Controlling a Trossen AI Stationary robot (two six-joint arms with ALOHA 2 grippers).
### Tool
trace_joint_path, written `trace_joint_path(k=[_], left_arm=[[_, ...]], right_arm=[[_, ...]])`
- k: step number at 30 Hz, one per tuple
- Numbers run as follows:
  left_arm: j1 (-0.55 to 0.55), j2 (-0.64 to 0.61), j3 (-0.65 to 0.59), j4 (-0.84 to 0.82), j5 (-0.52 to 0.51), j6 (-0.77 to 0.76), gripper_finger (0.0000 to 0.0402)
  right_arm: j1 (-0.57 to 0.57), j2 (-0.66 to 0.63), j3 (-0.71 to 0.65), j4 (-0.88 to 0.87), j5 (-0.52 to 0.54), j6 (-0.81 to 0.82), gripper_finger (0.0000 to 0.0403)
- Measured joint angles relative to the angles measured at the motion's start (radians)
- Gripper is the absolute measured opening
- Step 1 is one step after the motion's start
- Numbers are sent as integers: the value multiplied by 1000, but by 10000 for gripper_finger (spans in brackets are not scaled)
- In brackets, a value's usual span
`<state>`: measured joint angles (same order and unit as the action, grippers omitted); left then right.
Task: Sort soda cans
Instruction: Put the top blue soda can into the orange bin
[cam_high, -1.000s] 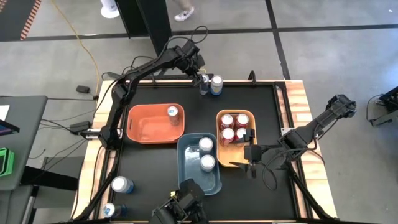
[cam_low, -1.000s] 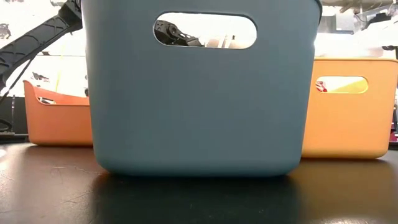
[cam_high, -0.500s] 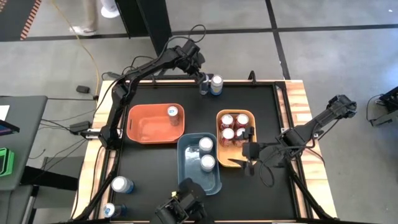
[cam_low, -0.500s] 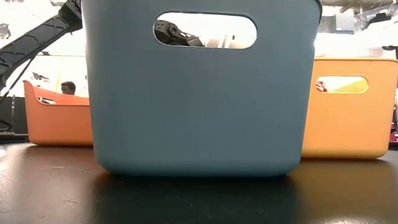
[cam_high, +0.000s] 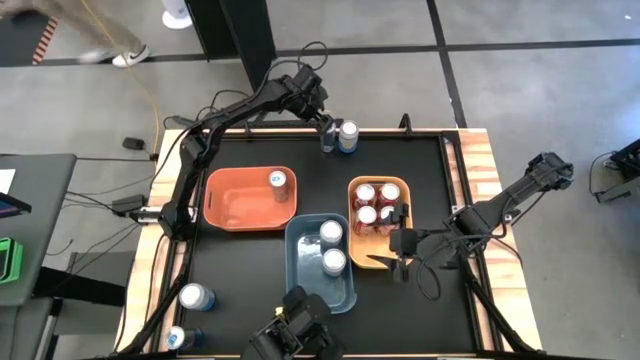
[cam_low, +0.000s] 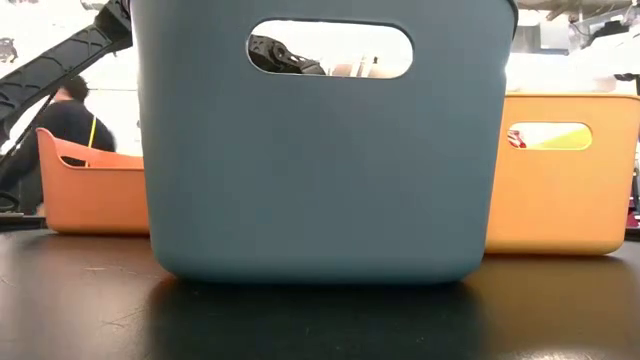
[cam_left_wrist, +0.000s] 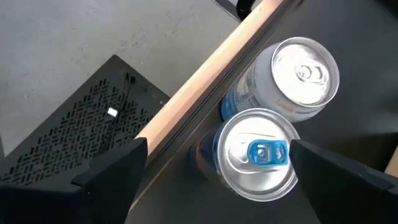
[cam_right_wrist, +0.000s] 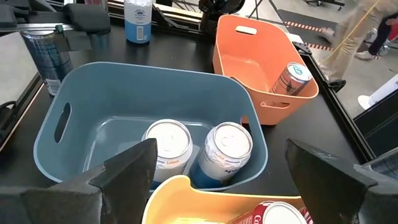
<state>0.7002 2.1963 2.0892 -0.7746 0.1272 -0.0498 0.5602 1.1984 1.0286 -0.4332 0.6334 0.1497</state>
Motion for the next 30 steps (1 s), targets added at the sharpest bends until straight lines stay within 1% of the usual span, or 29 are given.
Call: trace_joint_path(k=[3,7,14,16,19,25,30], left_arm=[[-1,0,0,9,1,0,399],[-4,0,0,33,26,-8,399],[-20,21,0,43,26,-8,399],[-29,37,3,78,19,-7,399],[-30,45,0,58,-19,0,399],[-32,46,1,23,-60,37,399],[-33,47,1,43,-77,25,399]], right_arm=[[0,0,0,0,0,0,368],[0,0,0,0,0,0,368],[0,0,0,0,0,0,368],[0,0,0,-1,0,0,368],[0,0,0,-3,-1,2,368],[0,0,0,-10,-1,6,368],[0,0,0,-7,-1,8,368]])
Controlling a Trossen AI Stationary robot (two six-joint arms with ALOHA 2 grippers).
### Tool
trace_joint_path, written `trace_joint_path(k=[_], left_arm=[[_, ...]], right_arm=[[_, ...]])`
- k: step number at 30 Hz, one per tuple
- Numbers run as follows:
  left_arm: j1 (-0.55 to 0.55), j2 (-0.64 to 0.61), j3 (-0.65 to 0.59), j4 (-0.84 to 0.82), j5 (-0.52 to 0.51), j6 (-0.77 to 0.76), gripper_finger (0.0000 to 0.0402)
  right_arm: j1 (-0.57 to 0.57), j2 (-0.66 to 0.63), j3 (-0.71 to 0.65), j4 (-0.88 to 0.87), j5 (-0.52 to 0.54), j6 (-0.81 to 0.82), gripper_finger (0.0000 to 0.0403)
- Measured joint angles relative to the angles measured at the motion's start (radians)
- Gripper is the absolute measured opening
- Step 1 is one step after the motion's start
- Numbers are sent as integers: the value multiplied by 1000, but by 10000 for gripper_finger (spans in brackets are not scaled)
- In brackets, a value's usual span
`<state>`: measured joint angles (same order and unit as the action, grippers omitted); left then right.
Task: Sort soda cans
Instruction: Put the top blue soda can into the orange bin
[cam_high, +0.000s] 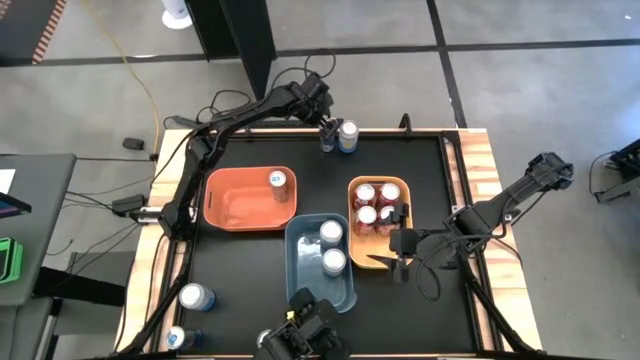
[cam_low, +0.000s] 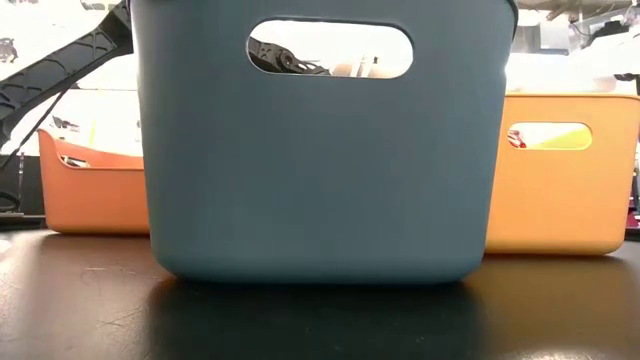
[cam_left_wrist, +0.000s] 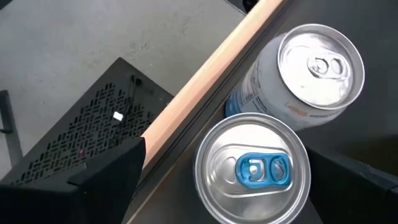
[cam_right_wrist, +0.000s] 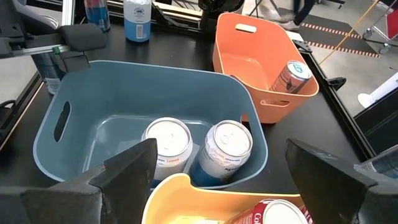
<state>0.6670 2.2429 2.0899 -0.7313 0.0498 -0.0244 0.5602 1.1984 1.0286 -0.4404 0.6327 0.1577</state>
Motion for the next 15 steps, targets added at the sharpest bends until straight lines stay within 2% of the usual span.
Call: trace_joint_path(k=[15], left_arm=[[-12,0,0,25,-35,-52,399]], right_arm=[[0,0,0,0,0,2,368]])
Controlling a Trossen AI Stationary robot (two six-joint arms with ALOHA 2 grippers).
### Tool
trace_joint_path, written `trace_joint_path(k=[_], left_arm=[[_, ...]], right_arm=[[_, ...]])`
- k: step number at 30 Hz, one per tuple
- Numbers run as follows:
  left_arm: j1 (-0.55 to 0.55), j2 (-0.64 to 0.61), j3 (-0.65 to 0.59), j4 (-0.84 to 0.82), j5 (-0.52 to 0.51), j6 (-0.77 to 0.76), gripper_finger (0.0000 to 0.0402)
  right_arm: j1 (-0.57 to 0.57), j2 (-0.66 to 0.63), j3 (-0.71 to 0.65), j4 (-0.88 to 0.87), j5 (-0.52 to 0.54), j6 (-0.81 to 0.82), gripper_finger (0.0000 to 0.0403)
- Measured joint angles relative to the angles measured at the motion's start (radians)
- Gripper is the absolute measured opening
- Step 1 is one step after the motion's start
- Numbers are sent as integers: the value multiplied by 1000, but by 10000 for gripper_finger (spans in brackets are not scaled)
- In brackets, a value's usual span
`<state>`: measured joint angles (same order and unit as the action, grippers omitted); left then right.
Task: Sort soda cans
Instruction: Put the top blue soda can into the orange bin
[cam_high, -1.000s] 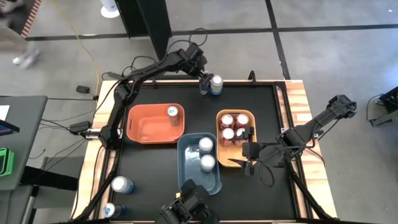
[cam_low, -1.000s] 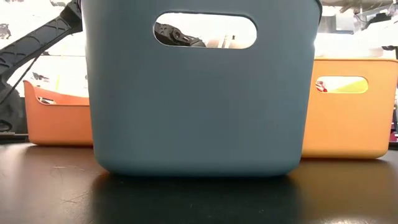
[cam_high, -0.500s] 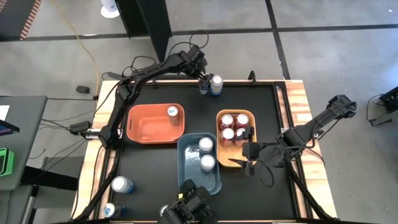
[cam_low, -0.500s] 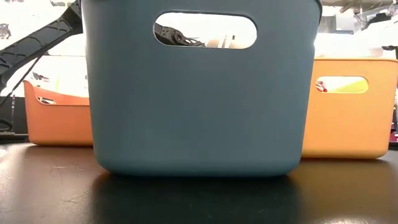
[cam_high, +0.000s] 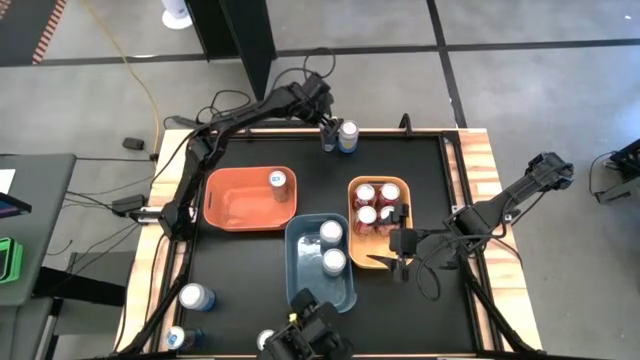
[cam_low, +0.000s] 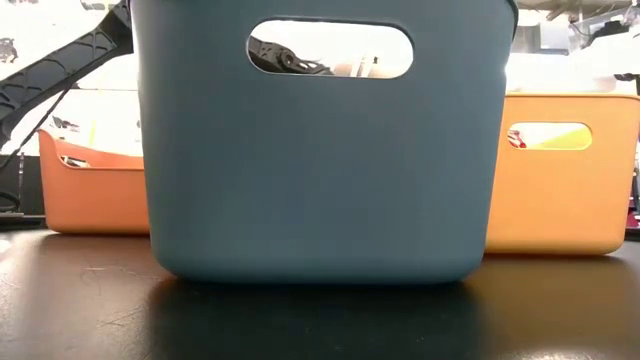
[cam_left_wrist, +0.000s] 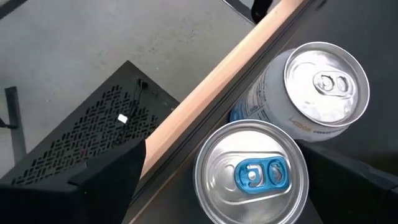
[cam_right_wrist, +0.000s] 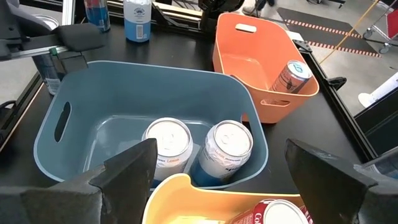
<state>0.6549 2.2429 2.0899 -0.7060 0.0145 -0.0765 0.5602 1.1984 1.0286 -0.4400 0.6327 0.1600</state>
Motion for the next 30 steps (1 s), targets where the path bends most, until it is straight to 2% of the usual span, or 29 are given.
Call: trace_joint_path(k=[8,16,30], left_arm=[[-27,0,0,10,-9,0,397],[-35,0,-44,23,-54,8,373],[-34,0,-50,39,-54,13,355]], right_arm=[[0,0,0,0,0,0,368],[1,0,0,0,0,5,368],[1,0,0,0,0,8,368]])
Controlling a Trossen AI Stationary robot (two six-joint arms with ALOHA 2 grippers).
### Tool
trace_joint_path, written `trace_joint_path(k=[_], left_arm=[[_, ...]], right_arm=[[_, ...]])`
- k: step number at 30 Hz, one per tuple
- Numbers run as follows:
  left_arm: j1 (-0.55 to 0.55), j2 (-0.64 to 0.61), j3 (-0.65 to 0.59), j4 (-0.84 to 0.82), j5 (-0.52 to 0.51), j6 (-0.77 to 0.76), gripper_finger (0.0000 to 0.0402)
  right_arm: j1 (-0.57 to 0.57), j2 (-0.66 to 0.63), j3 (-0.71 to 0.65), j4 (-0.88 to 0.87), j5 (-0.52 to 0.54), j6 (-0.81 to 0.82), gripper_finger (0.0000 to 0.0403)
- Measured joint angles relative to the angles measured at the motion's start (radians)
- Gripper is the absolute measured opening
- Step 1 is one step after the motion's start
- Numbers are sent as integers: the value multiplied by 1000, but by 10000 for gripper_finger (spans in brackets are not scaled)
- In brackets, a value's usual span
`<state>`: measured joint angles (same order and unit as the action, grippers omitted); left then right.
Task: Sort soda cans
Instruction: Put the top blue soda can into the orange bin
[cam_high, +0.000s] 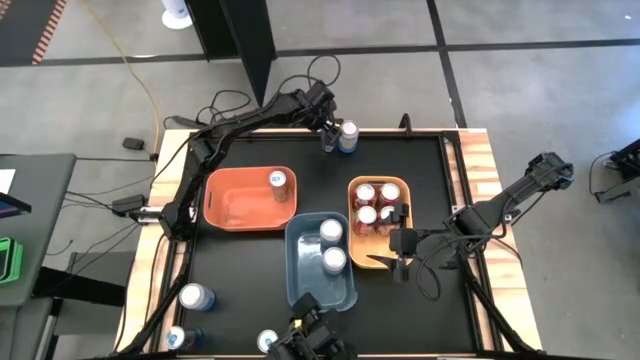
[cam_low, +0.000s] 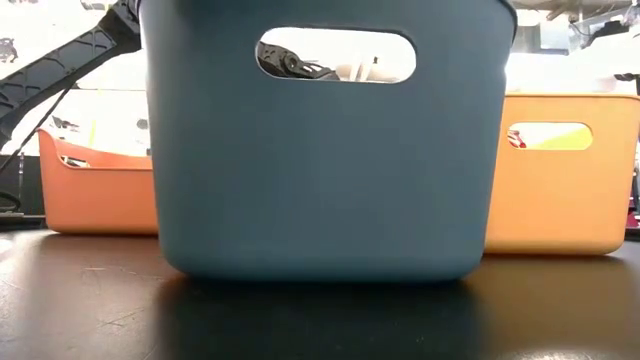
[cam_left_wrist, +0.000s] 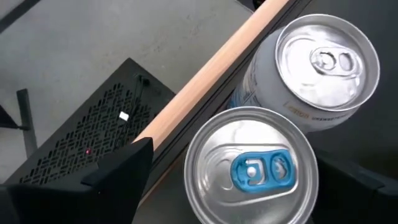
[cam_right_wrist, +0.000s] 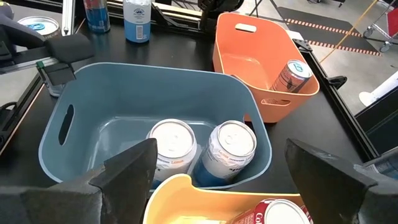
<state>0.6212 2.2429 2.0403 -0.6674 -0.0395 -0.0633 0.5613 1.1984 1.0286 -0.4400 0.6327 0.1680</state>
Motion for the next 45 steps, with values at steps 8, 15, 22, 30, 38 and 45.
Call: trace_joint_path(k=[8,15,22,30,38,45], left_arm=[[1,0,0,29,-1,-26,354],[1,0,0,33,0,-29,325],[1,0,-2,33,10,-45,237],[1,-10,-85,107,9,-50,232],[-10,-29,-91,107,18,-53,232],[-33,-103,-98,57,33,-21,232]], right_arm=[[0,0,0,0,0,0,368],[0,0,0,0,0,0,368],[0,0,0,0,0,-1,368],[0,0,0,-1,0,-1,368],[0,0,0,-3,0,-4,368],[1,0,0,-8,0,8,368]])
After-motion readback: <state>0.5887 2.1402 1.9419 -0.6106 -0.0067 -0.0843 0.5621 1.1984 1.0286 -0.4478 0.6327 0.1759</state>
